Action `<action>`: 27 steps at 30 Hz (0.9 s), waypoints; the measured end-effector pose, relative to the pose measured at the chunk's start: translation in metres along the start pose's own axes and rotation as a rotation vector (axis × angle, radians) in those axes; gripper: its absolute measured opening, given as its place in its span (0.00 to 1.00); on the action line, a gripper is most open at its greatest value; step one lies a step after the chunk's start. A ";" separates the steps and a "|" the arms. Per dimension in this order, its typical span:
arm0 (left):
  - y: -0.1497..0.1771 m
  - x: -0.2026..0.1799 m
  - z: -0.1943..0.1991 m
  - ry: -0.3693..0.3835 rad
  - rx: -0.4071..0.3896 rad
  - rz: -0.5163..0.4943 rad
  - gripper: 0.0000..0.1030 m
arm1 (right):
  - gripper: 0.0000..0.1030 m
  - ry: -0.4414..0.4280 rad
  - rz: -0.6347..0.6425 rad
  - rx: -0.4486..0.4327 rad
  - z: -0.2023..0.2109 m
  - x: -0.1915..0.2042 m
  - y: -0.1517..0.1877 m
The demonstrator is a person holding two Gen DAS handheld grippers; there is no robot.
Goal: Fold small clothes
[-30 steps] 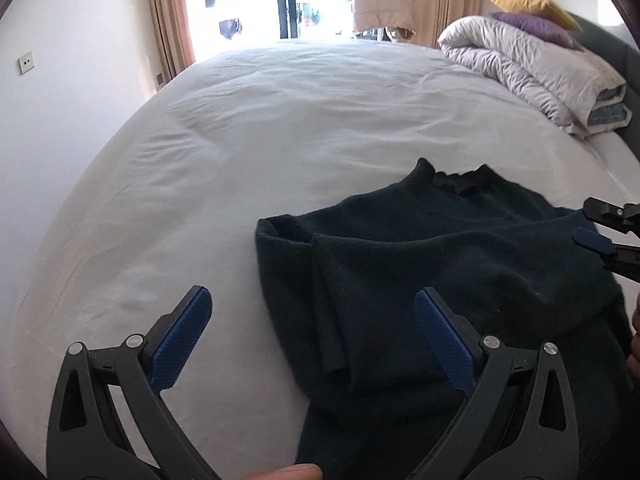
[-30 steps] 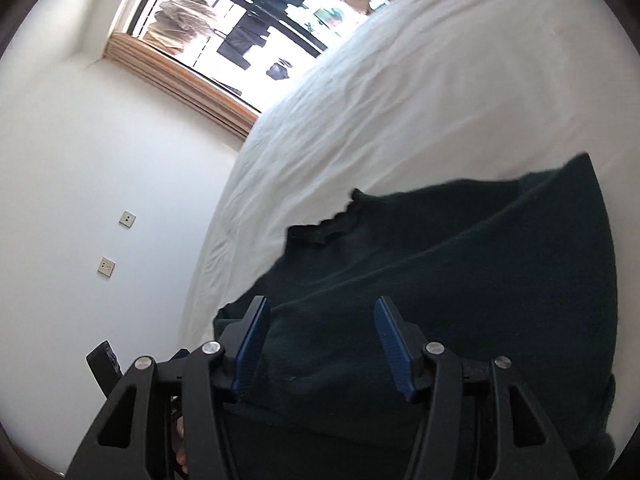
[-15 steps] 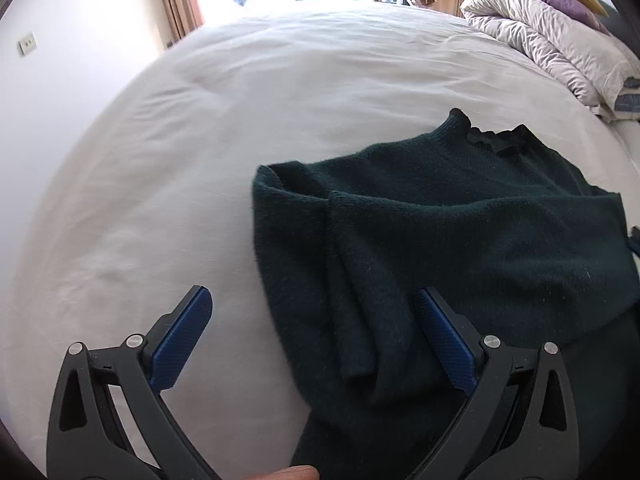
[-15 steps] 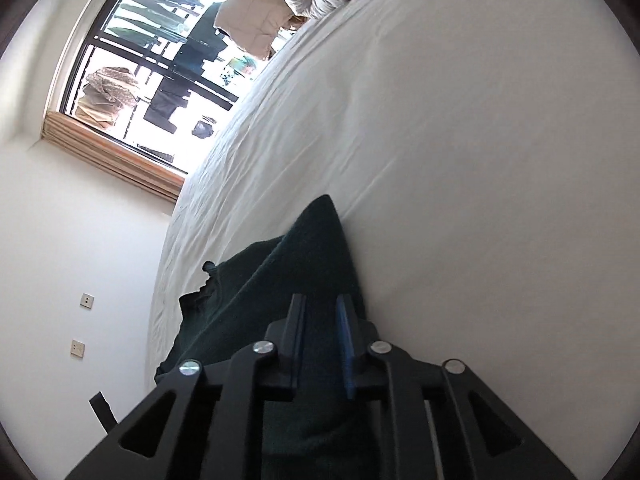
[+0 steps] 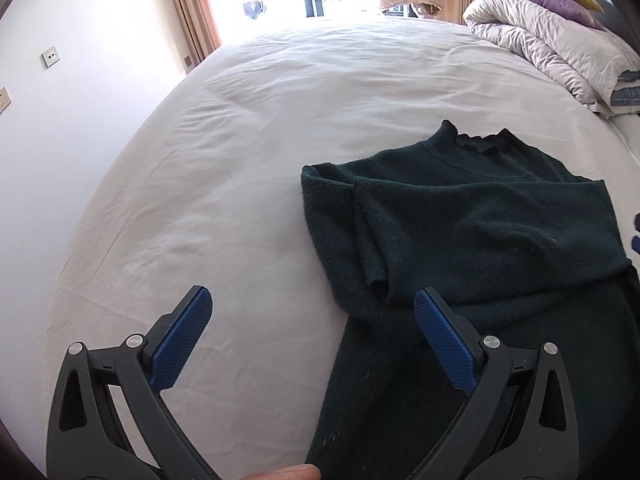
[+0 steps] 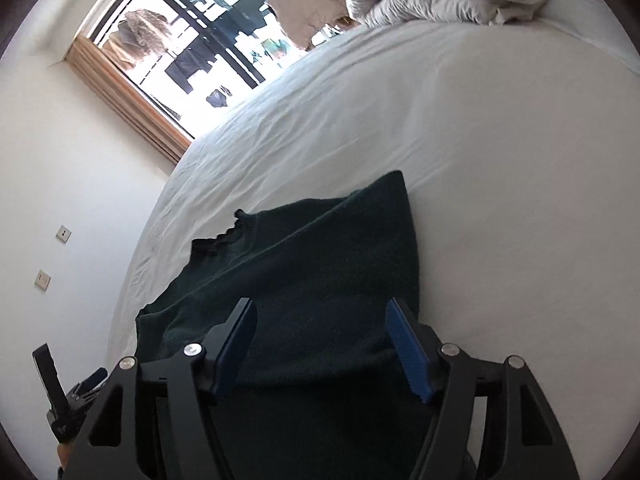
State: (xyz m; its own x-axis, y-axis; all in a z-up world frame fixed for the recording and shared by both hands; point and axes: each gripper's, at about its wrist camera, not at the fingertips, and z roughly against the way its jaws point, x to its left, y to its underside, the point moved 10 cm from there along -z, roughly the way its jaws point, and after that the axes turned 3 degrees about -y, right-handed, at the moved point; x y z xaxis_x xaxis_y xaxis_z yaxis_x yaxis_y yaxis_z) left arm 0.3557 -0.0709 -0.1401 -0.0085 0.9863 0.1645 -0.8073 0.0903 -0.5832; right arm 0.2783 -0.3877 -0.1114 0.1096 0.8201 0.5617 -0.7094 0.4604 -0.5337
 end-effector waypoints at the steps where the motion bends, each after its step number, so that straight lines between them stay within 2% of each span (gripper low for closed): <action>1: 0.004 0.002 0.007 0.003 -0.007 0.000 1.00 | 0.72 0.000 0.030 -0.014 0.017 0.005 0.003; 4: 0.021 0.008 0.031 0.003 -0.027 -0.014 1.00 | 0.74 0.021 0.116 -0.030 0.064 0.013 0.028; 6: 0.038 0.014 0.051 0.017 -0.061 -0.032 1.00 | 0.74 0.073 0.206 -0.011 0.094 0.010 0.055; 10: 0.083 0.030 0.102 0.040 -0.198 -0.107 1.00 | 0.74 0.201 0.468 0.003 0.153 -0.002 0.109; 12: 0.110 0.039 0.128 0.041 -0.275 -0.162 1.00 | 0.74 0.238 0.555 0.007 0.180 -0.012 0.129; 15: 0.148 0.048 0.153 0.037 -0.324 -0.207 1.00 | 0.74 0.306 0.658 -0.013 0.217 -0.032 0.152; 19: 0.197 0.059 0.175 0.028 -0.338 -0.237 1.00 | 0.74 0.401 0.739 0.006 0.238 -0.059 0.179; 23: 0.238 0.062 0.184 -0.040 -0.341 -0.307 1.00 | 0.73 0.552 0.893 0.020 0.241 -0.085 0.203; 25: 0.256 0.062 0.181 -0.086 -0.334 -0.363 1.00 | 0.65 0.623 0.977 0.050 0.233 -0.098 0.214; 27: 0.270 0.060 0.181 -0.117 -0.329 -0.415 1.00 | 0.63 0.638 1.033 0.080 0.224 -0.105 0.225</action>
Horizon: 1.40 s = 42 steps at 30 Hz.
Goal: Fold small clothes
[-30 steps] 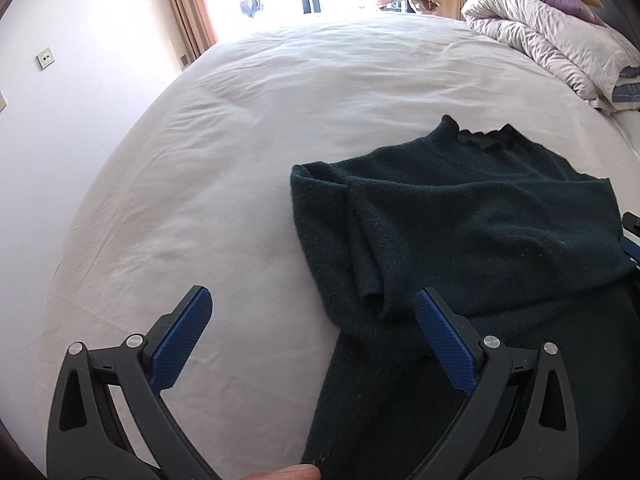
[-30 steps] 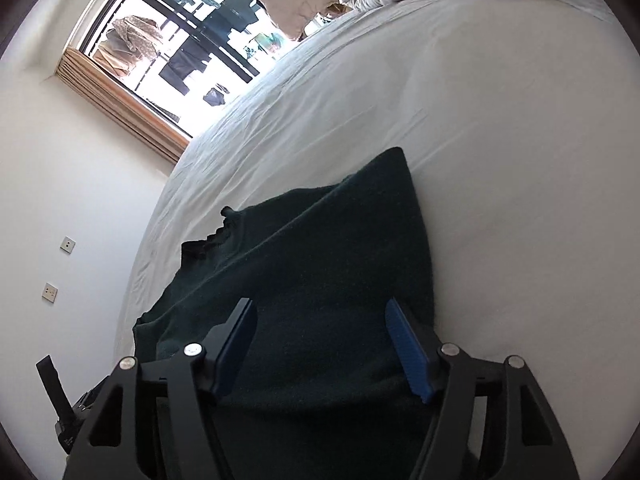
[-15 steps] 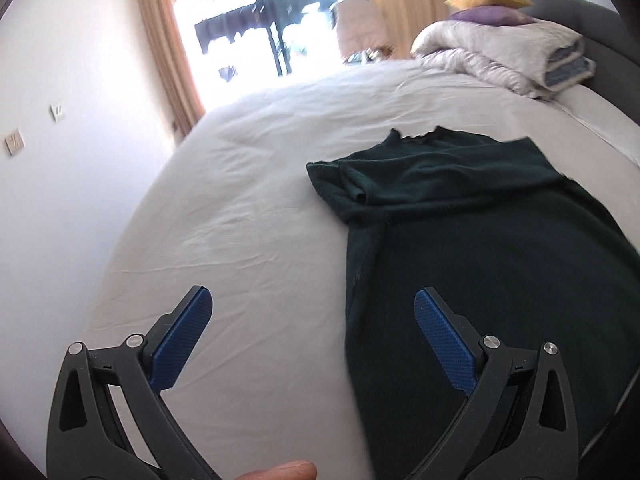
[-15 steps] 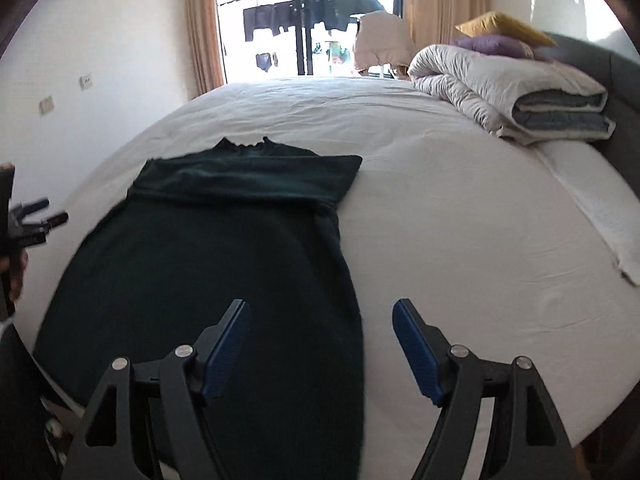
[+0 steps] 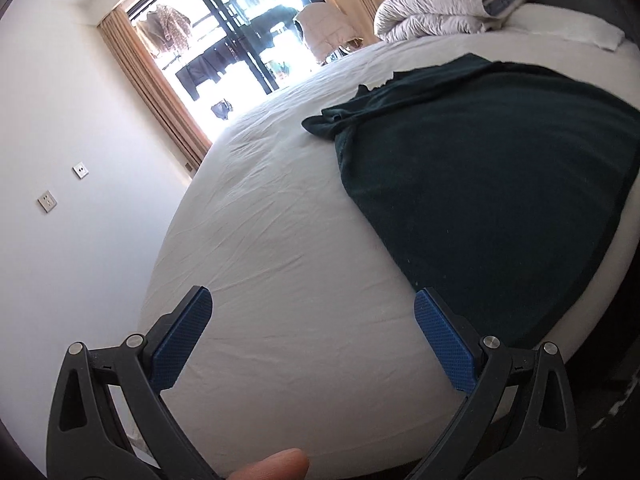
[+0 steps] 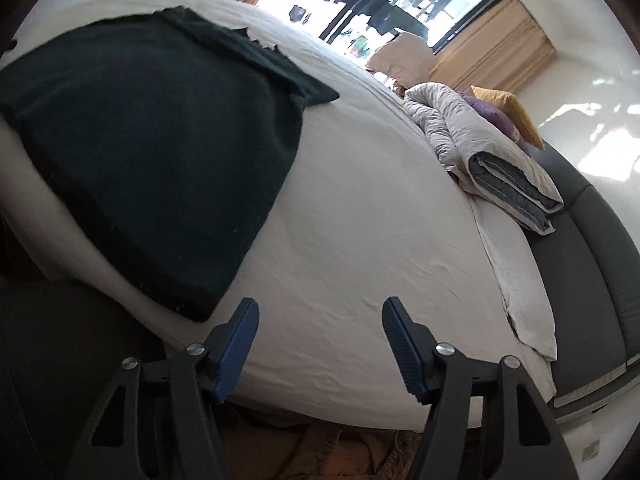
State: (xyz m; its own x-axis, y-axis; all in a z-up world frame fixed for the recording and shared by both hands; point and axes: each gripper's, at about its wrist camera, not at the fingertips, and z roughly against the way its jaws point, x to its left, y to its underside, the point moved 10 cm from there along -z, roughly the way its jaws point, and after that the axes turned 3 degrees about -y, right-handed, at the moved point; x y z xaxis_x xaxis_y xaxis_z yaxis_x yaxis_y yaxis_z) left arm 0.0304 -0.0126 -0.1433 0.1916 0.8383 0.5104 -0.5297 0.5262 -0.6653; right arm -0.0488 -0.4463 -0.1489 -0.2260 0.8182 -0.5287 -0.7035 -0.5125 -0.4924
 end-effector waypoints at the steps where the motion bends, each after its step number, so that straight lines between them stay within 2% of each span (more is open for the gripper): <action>1: 0.002 -0.003 0.001 -0.001 -0.006 -0.015 1.00 | 0.62 0.009 0.028 -0.001 -0.002 0.005 0.002; 7: 0.014 -0.009 0.003 -0.039 -0.019 -0.101 1.00 | 0.61 -0.023 0.132 -0.047 -0.005 0.026 0.001; 12: 0.022 -0.011 -0.002 -0.065 -0.031 -0.166 1.00 | 0.57 -0.058 0.123 -0.076 -0.008 0.029 -0.008; 18: 0.016 -0.026 -0.002 -0.078 -0.127 -0.256 1.00 | 0.57 -0.108 0.087 -0.123 -0.005 0.038 -0.024; 23: -0.002 -0.034 0.001 -0.137 -0.240 -0.307 1.00 | 0.57 -0.123 0.073 -0.149 -0.005 0.045 -0.037; 30: -0.018 -0.050 0.000 -0.136 -0.314 -0.351 1.00 | 0.56 -0.140 0.041 -0.174 -0.006 0.052 -0.049; 32: -0.016 -0.052 0.004 -0.155 -0.315 -0.362 1.00 | 0.56 -0.135 0.050 -0.178 -0.008 0.053 -0.051; 34: -0.013 -0.053 -0.007 -0.156 -0.280 -0.375 0.98 | 0.56 -0.135 0.061 -0.180 -0.008 0.054 -0.052; 36: -0.008 -0.055 -0.015 -0.134 -0.241 -0.380 0.86 | 0.56 -0.124 0.084 -0.185 -0.009 0.053 -0.051; 37: -0.006 -0.057 -0.017 -0.093 -0.224 -0.376 0.72 | 0.56 -0.117 0.098 -0.187 -0.007 0.053 -0.049; 38: -0.003 -0.059 -0.016 -0.067 -0.212 -0.374 0.52 | 0.56 -0.110 0.119 -0.188 -0.007 0.054 -0.047; 39: -0.003 -0.060 -0.018 -0.066 -0.203 -0.378 0.42 | 0.56 -0.104 0.138 -0.185 -0.007 0.054 -0.045; 40: -0.003 -0.060 -0.020 -0.079 -0.198 -0.383 0.26 | 0.56 -0.095 0.157 -0.181 -0.008 0.053 -0.043; 42: -0.005 -0.057 -0.023 -0.086 -0.194 -0.365 0.17 | 0.56 -0.086 0.188 -0.164 -0.010 0.051 -0.036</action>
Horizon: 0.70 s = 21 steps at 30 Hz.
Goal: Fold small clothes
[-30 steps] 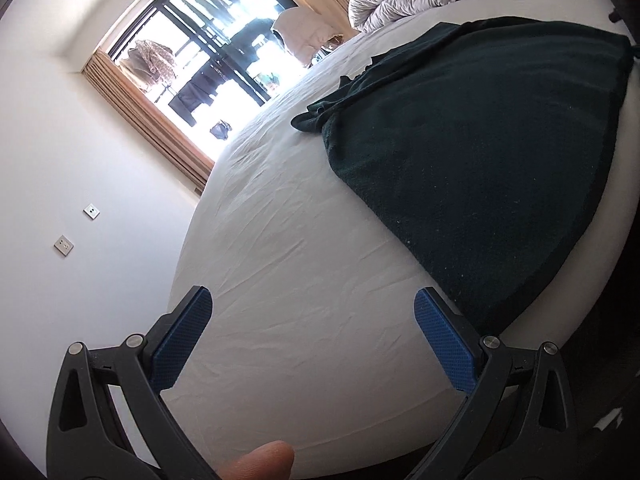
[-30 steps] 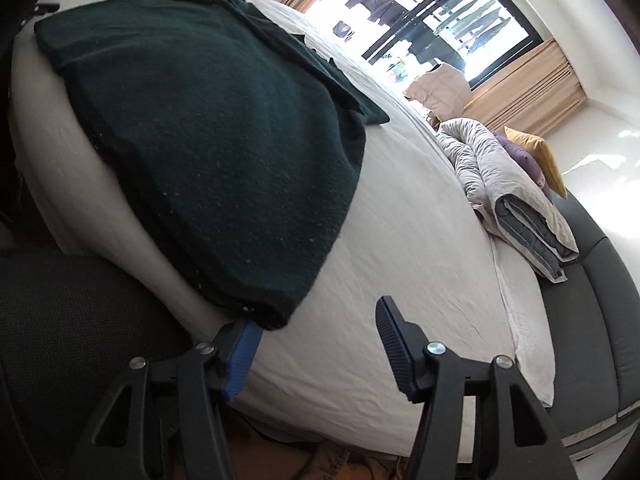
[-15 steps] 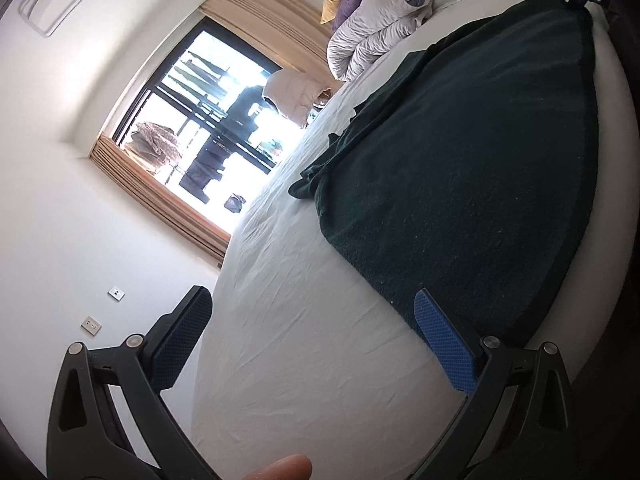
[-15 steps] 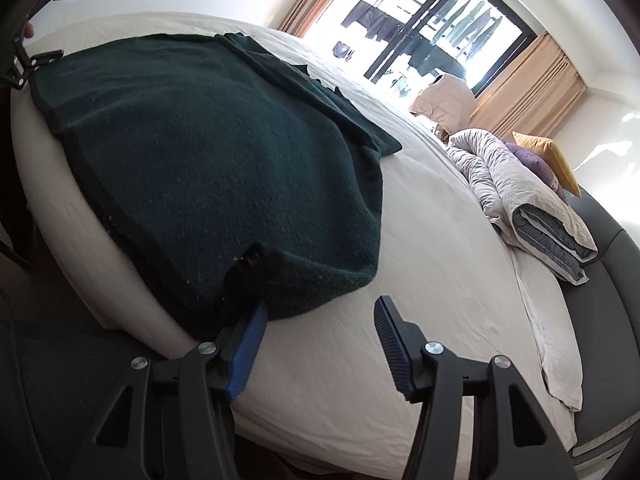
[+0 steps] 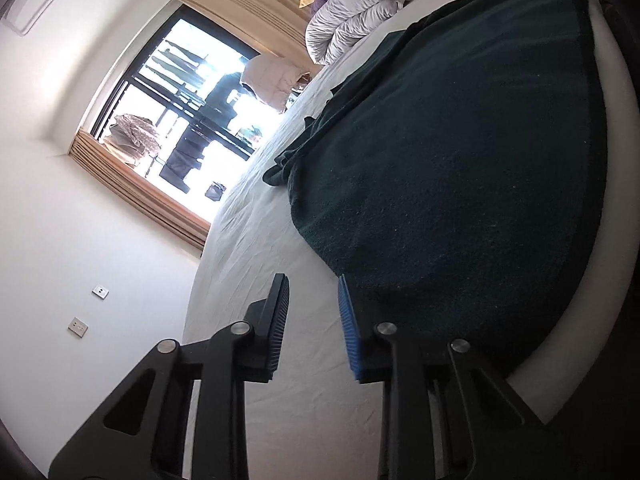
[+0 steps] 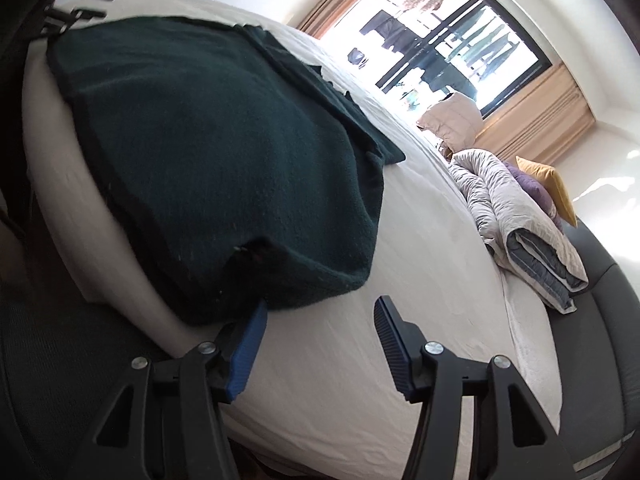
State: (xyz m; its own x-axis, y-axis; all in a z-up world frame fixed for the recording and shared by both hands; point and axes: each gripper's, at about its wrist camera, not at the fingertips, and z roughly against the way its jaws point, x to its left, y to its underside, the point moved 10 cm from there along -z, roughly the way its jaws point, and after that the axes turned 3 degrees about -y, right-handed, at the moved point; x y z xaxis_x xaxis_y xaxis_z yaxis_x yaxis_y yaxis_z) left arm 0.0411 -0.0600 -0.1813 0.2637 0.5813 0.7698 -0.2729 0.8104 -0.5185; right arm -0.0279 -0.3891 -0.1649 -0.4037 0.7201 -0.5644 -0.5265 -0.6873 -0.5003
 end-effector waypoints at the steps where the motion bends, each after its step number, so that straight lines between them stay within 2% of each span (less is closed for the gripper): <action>1: -0.001 0.004 -0.001 -0.008 0.003 0.014 0.07 | 0.56 0.004 0.011 0.008 0.000 -0.001 0.003; 6: -0.003 0.012 0.005 -0.005 -0.008 0.033 0.05 | 0.56 0.026 0.095 0.019 0.000 -0.002 0.013; 10: -0.002 0.016 0.031 0.013 -0.067 0.053 0.06 | 0.56 0.039 0.240 -0.014 -0.001 0.014 0.003; 11: -0.001 0.018 0.036 0.021 -0.079 0.059 0.06 | 0.53 0.037 0.265 -0.022 -0.001 0.017 0.001; 12: 0.000 0.020 0.041 0.020 -0.086 0.062 0.06 | 0.43 0.027 0.291 -0.023 -0.002 0.021 -0.002; 13: 0.002 0.022 0.046 0.016 -0.088 0.061 0.07 | 0.24 0.010 0.304 -0.017 -0.004 0.024 -0.004; 15: 0.005 0.021 0.052 0.024 -0.091 0.057 0.13 | 0.03 -0.019 0.305 0.002 -0.008 0.027 -0.009; 16: 0.005 0.020 0.054 0.033 -0.094 0.055 0.34 | 0.03 -0.017 0.301 0.007 -0.009 0.026 -0.012; 17: 0.005 0.018 0.055 0.043 -0.092 0.054 0.80 | 0.03 -0.017 0.280 -0.001 -0.007 0.023 -0.018; 18: 0.004 0.016 0.057 0.052 -0.098 0.058 0.99 | 0.03 -0.021 0.243 -0.013 -0.006 0.019 -0.024; 19: 0.002 0.014 0.064 0.057 -0.127 0.066 1.00 | 0.04 -0.026 0.188 -0.029 -0.003 0.013 -0.031; 21: -0.001 0.009 0.068 0.079 -0.138 0.062 1.00 | 0.04 -0.035 0.072 -0.066 0.006 -0.004 -0.046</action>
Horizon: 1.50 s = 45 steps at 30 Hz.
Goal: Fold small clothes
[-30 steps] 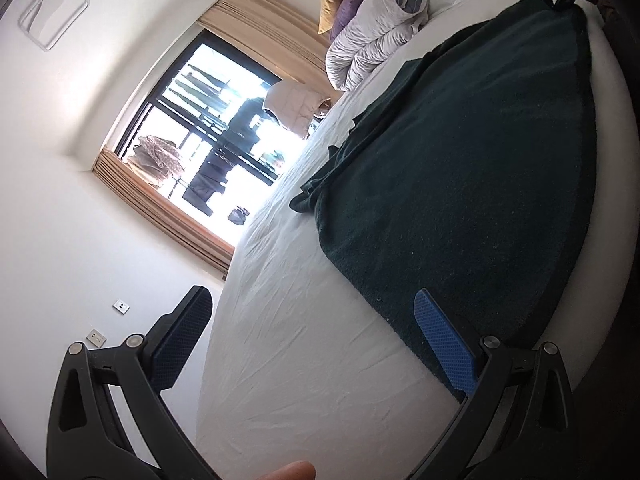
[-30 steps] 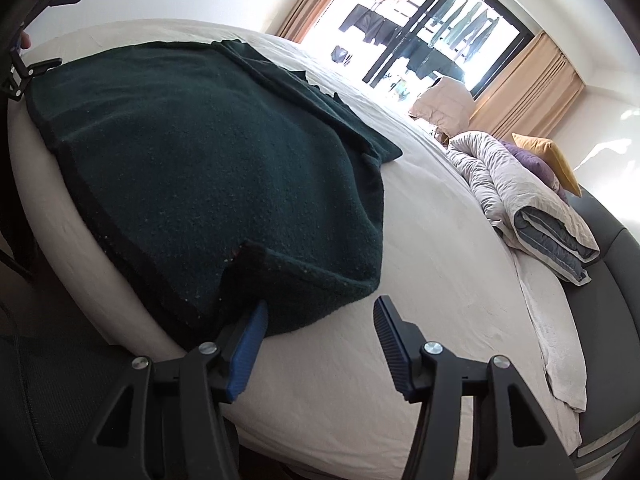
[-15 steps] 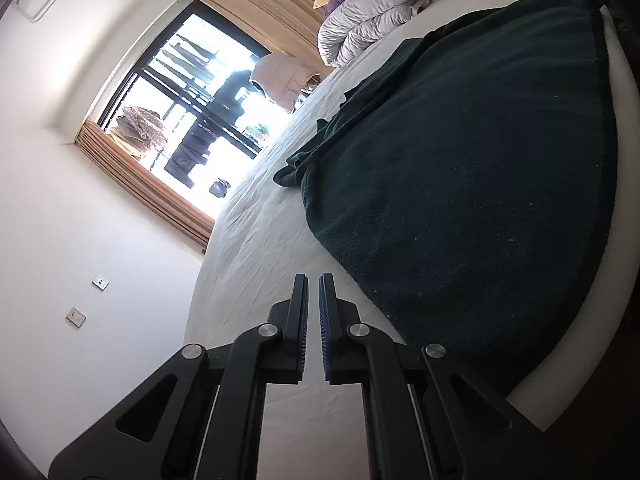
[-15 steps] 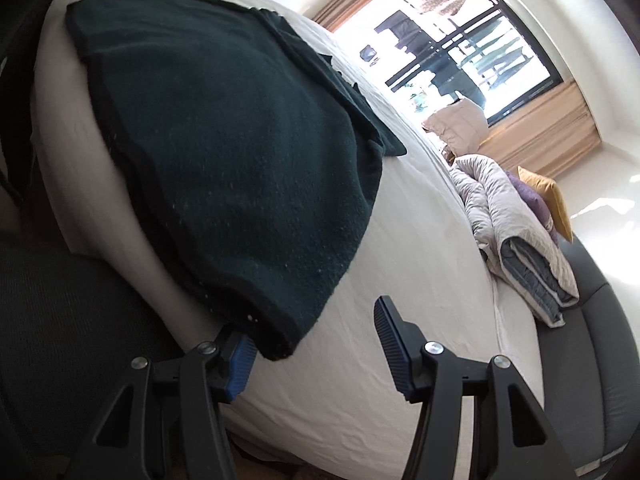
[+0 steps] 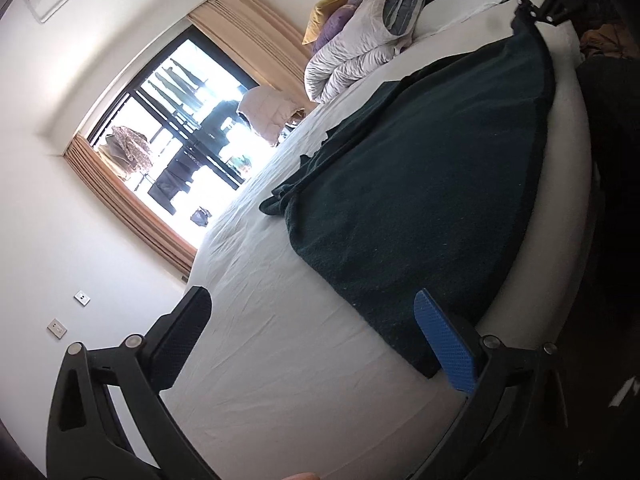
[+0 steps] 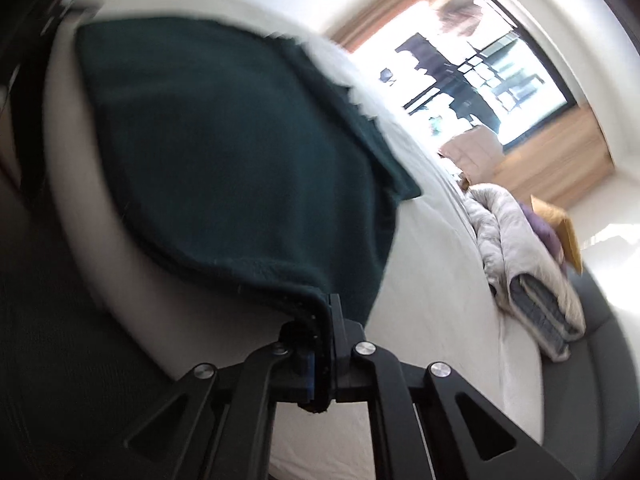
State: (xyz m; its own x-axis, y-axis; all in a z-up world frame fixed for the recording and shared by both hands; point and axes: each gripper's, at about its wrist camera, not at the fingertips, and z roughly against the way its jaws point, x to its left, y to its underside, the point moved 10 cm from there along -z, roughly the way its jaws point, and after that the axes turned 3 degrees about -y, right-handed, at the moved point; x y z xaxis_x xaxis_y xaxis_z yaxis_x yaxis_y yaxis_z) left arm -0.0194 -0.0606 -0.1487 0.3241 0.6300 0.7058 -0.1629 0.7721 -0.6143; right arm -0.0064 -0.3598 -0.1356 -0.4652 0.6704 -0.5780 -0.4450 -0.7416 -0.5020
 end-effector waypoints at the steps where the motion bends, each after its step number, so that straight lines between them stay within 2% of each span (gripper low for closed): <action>1: -0.001 -0.005 0.002 0.001 -0.005 -0.012 1.00 | 0.04 -0.005 -0.043 -0.015 0.004 -0.007 -0.006; 8: -0.002 -0.032 0.013 0.013 -0.056 -0.098 1.00 | 0.04 -0.028 -0.267 -0.104 0.022 -0.054 -0.046; 14: -0.004 -0.052 0.013 -0.004 -0.092 -0.181 1.00 | 0.04 -0.057 -0.380 -0.138 0.028 -0.075 -0.067; 17: -0.010 -0.063 0.014 -0.014 -0.117 -0.216 1.00 | 0.04 -0.066 -0.423 -0.157 0.033 -0.081 -0.076; 24: -0.049 -0.079 0.045 0.045 -0.247 -0.204 1.00 | 0.04 -0.062 -0.456 -0.163 0.031 -0.097 -0.094; 26: -0.048 -0.088 0.042 0.057 -0.228 -0.226 1.00 | 0.04 -0.070 -0.470 -0.172 0.030 -0.099 -0.098; 29: -0.030 -0.100 0.015 0.032 -0.130 -0.304 1.00 | 0.04 -0.078 -0.495 -0.191 0.035 -0.103 -0.100; 33: -0.031 -0.090 0.002 0.039 -0.093 -0.245 0.98 | 0.04 -0.087 -0.530 -0.212 0.041 -0.109 -0.099; 34: -0.032 -0.087 -0.002 0.049 -0.078 -0.227 0.87 | 0.04 -0.089 -0.542 -0.216 0.041 -0.111 -0.098; 35: -0.032 -0.084 -0.007 0.067 -0.056 -0.205 0.66 | 0.04 -0.092 -0.552 -0.218 0.041 -0.111 -0.097; 38: -0.030 -0.068 -0.026 0.082 0.025 -0.135 0.37 | 0.04 -0.095 -0.564 -0.219 0.040 -0.111 -0.095; 40: -0.030 -0.057 -0.034 0.087 0.047 -0.101 0.32 | 0.04 -0.094 -0.557 -0.217 0.040 -0.110 -0.095; 42: -0.030 -0.046 -0.038 0.127 0.068 -0.033 0.30 | 0.04 -0.095 -0.558 -0.213 0.038 -0.111 -0.093; 44: -0.031 -0.033 -0.044 0.164 0.090 0.048 0.15 | 0.04 -0.095 -0.566 -0.215 0.036 -0.110 -0.093; 45: -0.032 -0.024 -0.048 0.191 0.104 0.110 0.12 | 0.04 -0.095 -0.570 -0.215 0.035 -0.111 -0.092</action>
State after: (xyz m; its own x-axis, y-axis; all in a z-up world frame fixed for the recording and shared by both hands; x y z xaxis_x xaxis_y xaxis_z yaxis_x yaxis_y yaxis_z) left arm 0.0227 -0.1046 -0.1632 0.4677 0.6909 0.5512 -0.2988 0.7105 -0.6371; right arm 0.0596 -0.3649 -0.0030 -0.2700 0.9547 -0.1251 -0.4846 -0.2470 -0.8391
